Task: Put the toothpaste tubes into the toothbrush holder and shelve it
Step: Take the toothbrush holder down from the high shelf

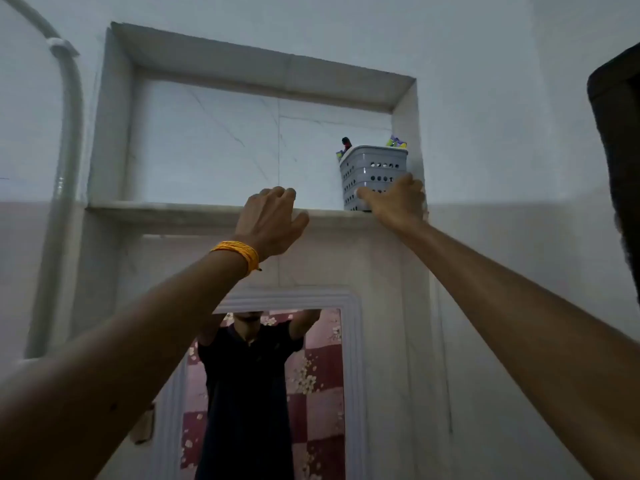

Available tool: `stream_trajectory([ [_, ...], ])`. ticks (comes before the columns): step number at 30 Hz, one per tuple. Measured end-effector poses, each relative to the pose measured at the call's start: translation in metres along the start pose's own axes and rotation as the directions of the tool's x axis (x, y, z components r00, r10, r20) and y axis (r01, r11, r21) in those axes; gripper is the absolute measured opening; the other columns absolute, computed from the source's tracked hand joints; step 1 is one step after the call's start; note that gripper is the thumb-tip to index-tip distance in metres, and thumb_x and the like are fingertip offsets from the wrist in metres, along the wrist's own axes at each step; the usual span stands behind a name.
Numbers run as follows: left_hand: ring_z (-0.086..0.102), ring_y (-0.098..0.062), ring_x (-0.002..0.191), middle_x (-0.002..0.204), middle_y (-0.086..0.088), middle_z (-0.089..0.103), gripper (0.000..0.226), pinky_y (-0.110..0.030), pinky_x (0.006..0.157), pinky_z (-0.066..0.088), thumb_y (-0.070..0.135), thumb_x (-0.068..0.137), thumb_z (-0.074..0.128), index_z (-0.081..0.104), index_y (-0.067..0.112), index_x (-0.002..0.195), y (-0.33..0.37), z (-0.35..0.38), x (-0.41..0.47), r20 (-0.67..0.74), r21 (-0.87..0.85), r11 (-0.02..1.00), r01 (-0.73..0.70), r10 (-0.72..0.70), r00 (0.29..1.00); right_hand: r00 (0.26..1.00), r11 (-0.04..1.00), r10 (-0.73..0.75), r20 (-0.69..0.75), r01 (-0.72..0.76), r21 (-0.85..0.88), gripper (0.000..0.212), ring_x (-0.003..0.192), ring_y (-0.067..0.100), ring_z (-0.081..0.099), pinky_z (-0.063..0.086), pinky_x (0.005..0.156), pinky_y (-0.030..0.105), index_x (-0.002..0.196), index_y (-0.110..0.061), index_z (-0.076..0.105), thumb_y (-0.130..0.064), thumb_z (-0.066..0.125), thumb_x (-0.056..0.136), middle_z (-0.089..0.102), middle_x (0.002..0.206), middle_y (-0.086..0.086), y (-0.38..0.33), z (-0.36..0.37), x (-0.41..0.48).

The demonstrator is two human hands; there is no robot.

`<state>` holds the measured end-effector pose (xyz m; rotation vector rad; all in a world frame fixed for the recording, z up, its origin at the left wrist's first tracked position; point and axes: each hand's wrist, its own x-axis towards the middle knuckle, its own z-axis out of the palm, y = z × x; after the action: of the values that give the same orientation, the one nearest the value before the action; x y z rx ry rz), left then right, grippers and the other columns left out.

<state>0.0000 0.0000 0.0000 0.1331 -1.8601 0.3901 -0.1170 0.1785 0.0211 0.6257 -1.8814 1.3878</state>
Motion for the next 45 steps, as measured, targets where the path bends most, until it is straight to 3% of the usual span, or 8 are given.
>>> stream_trajectory([
  [5, 0.06, -0.03, 0.082, 0.098, -0.014, 0.069, 0.062, -0.034, 0.068, 0.039, 0.06, 0.097, 0.027, 0.061, 0.008, 0.1, -0.011, 0.028, 0.029, 0.198, 0.143, 0.99, -0.012, -0.017, 0.98, 0.997, 0.997, 0.07, -0.016, -0.069, 0.037, 0.109, 0.147, 0.036, 0.037, 0.042, 0.112, 0.046, 0.158, -0.003, 0.026, -0.054, 0.083, 0.08, 0.036, 0.158, 0.017, -0.002, 0.021, 0.034],
  [9, 0.059, -0.027, 0.085, 0.094, -0.008, 0.068, 0.084, -0.035, 0.073, 0.037, 0.082, 0.083, 0.021, 0.068, 0.012, 0.092, -0.015, 0.033, 0.046, 0.337, 0.192, 0.981, 0.037, -0.101, 0.936, 0.989, 0.988, 0.135, -0.062, -0.13, 0.078, 0.123, 0.146, 0.036, 0.042, 0.044, 0.112, 0.048, 0.16, -0.002, 0.02, -0.052, 0.09, 0.072, 0.039, 0.159, 0.017, 0.001, 0.035, 0.052],
  [13, 0.057, -0.028, 0.086, 0.098, -0.009, 0.069, 0.088, -0.036, 0.075, 0.036, 0.086, 0.079, 0.021, 0.069, 0.015, 0.096, -0.012, 0.036, 0.047, 0.338, 0.218, 0.973, 0.07, -0.142, 0.931, 0.983, 0.984, 0.162, -0.084, -0.154, 0.09, 0.129, 0.143, 0.037, 0.045, 0.044, 0.113, 0.051, 0.162, -0.004, 0.016, -0.054, 0.091, 0.07, 0.04, 0.156, 0.018, 0.004, 0.042, 0.057],
  [20, 0.058, -0.027, 0.084, 0.095, -0.009, 0.069, 0.088, -0.035, 0.074, 0.036, 0.084, 0.081, 0.021, 0.07, 0.014, 0.098, -0.005, 0.028, 0.043, 0.357, 0.232, 0.967, 0.103, -0.183, 0.916, 0.98, 0.974, 0.174, -0.092, -0.158, 0.164, 0.115, 0.131, 0.036, 0.057, 0.053, 0.108, 0.051, 0.148, -0.008, 0.034, -0.052, 0.094, 0.061, 0.051, 0.144, 0.015, 0.001, 0.031, 0.051],
  [25, 0.058, -0.028, 0.082, 0.092, -0.009, 0.067, 0.079, -0.035, 0.074, 0.039, 0.08, 0.085, 0.022, 0.065, 0.014, 0.093, 0.002, 0.023, 0.037, 0.346, 0.228, 0.966, 0.122, -0.197, 0.917, 0.977, 0.973, 0.147, -0.154, -0.114, 0.203, 0.112, 0.134, 0.038, 0.055, 0.049, 0.11, 0.052, 0.149, -0.008, 0.035, -0.051, 0.093, 0.063, 0.051, 0.146, 0.015, 0.001, 0.013, 0.035],
  [33, 0.045, -0.033, 0.128, 0.134, -0.013, 0.054, 0.061, -0.048, 0.112, 0.031, 0.051, 0.09, 0.053, 0.047, 0.011, 0.135, 0.03, 0.02, -0.016, 0.164, 0.085, 0.99, 0.114, -0.127, 0.978, 0.976, 0.953, 0.097, -0.193, -0.036, 0.3, 0.109, 0.137, 0.034, 0.051, 0.048, 0.112, 0.054, 0.145, -0.005, 0.036, -0.044, 0.096, 0.064, 0.05, 0.145, 0.012, 0.007, -0.037, 0.006],
  [37, 0.045, -0.032, 0.13, 0.142, -0.012, 0.049, 0.055, -0.049, 0.107, 0.038, 0.038, 0.09, 0.056, 0.046, 0.011, 0.137, 0.053, 0.012, -0.052, 0.137, -0.108, 0.982, 0.153, -0.138, 0.981, 0.985, 0.926, 0.109, -0.132, -0.052, 0.373, 0.114, 0.135, 0.034, 0.053, 0.052, 0.109, 0.056, 0.148, -0.006, 0.033, -0.039, 0.098, 0.061, 0.047, 0.145, 0.011, 0.02, -0.048, -0.024],
  [45, 0.05, -0.028, 0.125, 0.138, -0.007, 0.054, 0.052, -0.046, 0.102, 0.043, 0.04, 0.088, 0.053, 0.049, 0.015, 0.134, 0.08, 0.006, -0.164, 0.288, -0.126, 0.975, 0.183, -0.141, 0.947, 0.994, 0.892, 0.109, 0.018, -0.106, 0.44, 0.113, 0.128, 0.027, 0.057, 0.058, 0.105, 0.049, 0.145, -0.005, 0.039, -0.025, 0.104, 0.054, 0.051, 0.139, 0.01, 0.095, -0.028, -0.138],
])
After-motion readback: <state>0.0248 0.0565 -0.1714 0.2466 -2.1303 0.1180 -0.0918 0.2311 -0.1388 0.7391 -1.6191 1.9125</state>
